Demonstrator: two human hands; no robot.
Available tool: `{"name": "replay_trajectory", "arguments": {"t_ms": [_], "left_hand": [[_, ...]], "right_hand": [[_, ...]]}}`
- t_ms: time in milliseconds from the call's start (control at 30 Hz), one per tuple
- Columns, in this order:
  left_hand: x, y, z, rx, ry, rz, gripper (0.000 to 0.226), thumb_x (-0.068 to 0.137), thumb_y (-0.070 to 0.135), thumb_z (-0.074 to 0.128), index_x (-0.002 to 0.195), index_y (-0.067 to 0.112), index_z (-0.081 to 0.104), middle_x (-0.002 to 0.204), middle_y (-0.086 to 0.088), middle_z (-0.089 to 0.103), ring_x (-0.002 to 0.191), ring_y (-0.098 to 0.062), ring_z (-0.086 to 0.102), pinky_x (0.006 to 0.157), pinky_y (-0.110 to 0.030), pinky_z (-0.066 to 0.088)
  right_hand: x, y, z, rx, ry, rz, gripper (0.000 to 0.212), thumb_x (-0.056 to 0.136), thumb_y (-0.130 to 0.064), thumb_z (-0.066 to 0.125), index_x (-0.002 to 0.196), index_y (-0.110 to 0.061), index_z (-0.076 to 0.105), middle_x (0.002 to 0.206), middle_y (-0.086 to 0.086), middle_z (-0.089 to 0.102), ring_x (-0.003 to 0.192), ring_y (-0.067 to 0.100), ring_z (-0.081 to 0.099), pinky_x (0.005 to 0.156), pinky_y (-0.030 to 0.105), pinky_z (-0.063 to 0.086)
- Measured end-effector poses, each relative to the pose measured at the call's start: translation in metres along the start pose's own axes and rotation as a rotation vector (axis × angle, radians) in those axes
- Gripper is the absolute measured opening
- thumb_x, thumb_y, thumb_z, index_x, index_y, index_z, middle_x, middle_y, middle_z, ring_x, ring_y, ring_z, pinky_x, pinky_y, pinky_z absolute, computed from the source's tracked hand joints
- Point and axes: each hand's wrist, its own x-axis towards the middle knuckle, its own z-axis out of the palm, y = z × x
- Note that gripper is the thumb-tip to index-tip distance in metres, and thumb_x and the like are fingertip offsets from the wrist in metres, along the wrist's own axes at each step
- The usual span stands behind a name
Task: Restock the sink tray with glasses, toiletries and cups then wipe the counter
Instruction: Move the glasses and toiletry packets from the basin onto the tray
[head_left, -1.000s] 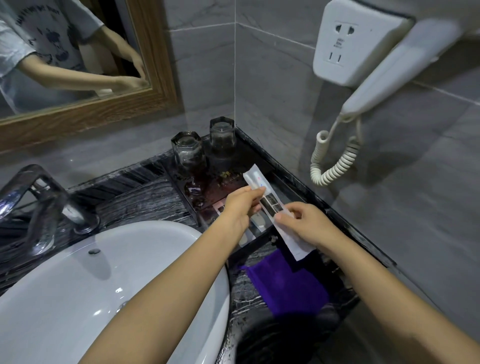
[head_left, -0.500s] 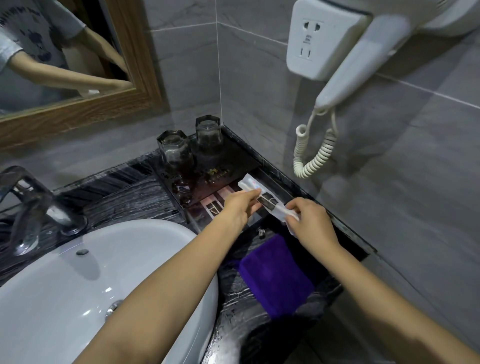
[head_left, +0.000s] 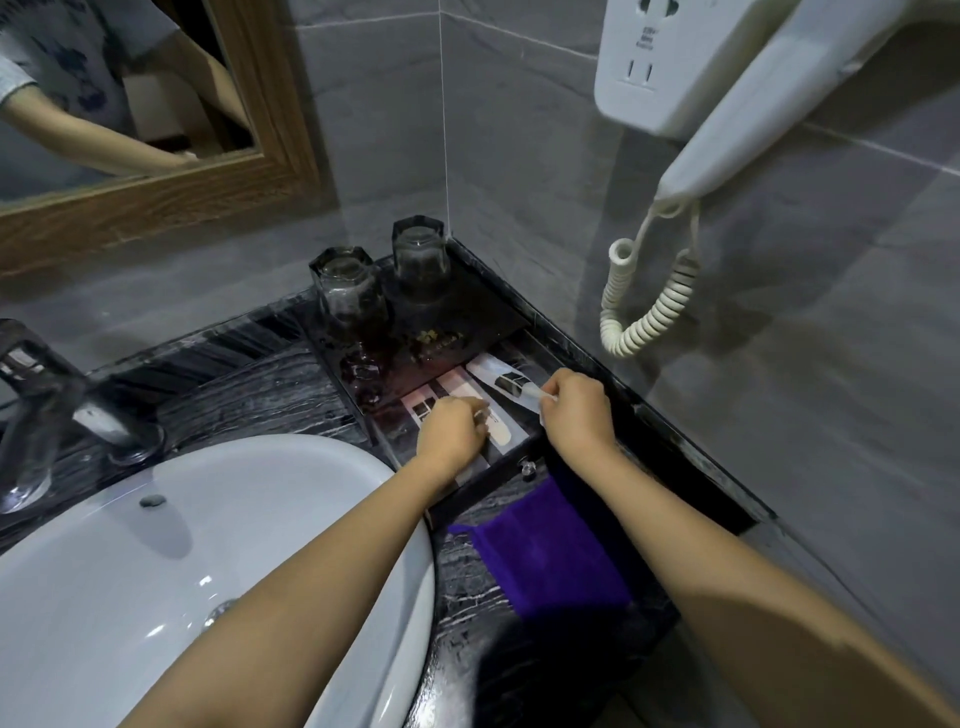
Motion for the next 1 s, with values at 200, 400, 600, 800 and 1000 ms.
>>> {"name": "replay_trajectory", "arguments": {"t_ms": [200, 400, 600, 800, 1000], "left_hand": [[0.005, -0.010, 0.007, 0.269, -0.123, 0.205, 0.030, 0.088, 0.012, 0.049, 0.116, 0.009, 0.061, 0.127, -0.012, 0.057, 0.124, -0.029, 0.046, 0.104, -0.030, 0.033], [0.005, -0.013, 0.009, 0.276, -0.125, 0.209, 0.025, 0.088, 0.012, 0.046, 0.106, 0.008, 0.062, 0.126, -0.014, 0.056, 0.122, -0.030, 0.047, 0.101, -0.032, 0.036], [-0.003, -0.016, 0.011, 0.278, -0.116, 0.223, 0.026, 0.087, 0.012, 0.046, 0.108, 0.010, 0.061, 0.132, -0.010, 0.054, 0.124, -0.029, 0.046, 0.103, -0.033, 0.037], [-0.005, -0.012, 0.011, 0.292, -0.077, 0.238, 0.022, 0.089, 0.013, 0.042, 0.099, 0.009, 0.061, 0.111, -0.006, 0.062, 0.113, -0.025, 0.050, 0.096, -0.029, 0.037], [-0.004, -0.012, 0.010, 0.295, -0.084, 0.239, 0.028, 0.093, 0.015, 0.040, 0.108, 0.010, 0.063, 0.118, -0.005, 0.063, 0.117, -0.022, 0.048, 0.091, -0.027, 0.039]], "right_hand": [[0.024, -0.012, 0.026, -0.144, -0.038, 0.022, 0.016, 0.091, -0.008, 0.051, 0.102, -0.005, 0.064, 0.107, 0.015, 0.068, 0.100, 0.032, 0.063, 0.077, 0.034, 0.051], [0.044, -0.010, 0.037, -0.364, -0.155, -0.007, 0.021, 0.090, -0.012, 0.055, 0.109, -0.007, 0.063, 0.114, 0.015, 0.067, 0.105, 0.032, 0.063, 0.080, 0.034, 0.052], [0.055, -0.001, 0.034, -0.411, -0.282, -0.051, 0.030, 0.090, -0.032, 0.056, 0.105, -0.008, 0.066, 0.111, 0.014, 0.067, 0.102, 0.032, 0.063, 0.079, 0.035, 0.051], [0.060, 0.006, 0.025, -0.461, -0.376, -0.130, 0.024, 0.088, -0.027, 0.059, 0.101, -0.008, 0.066, 0.107, 0.015, 0.068, 0.098, 0.032, 0.064, 0.076, 0.035, 0.050], [0.056, 0.002, 0.032, -0.482, -0.335, -0.135, 0.017, 0.088, -0.005, 0.051, 0.097, -0.003, 0.065, 0.107, 0.018, 0.067, 0.100, 0.036, 0.064, 0.078, 0.035, 0.052]]}}
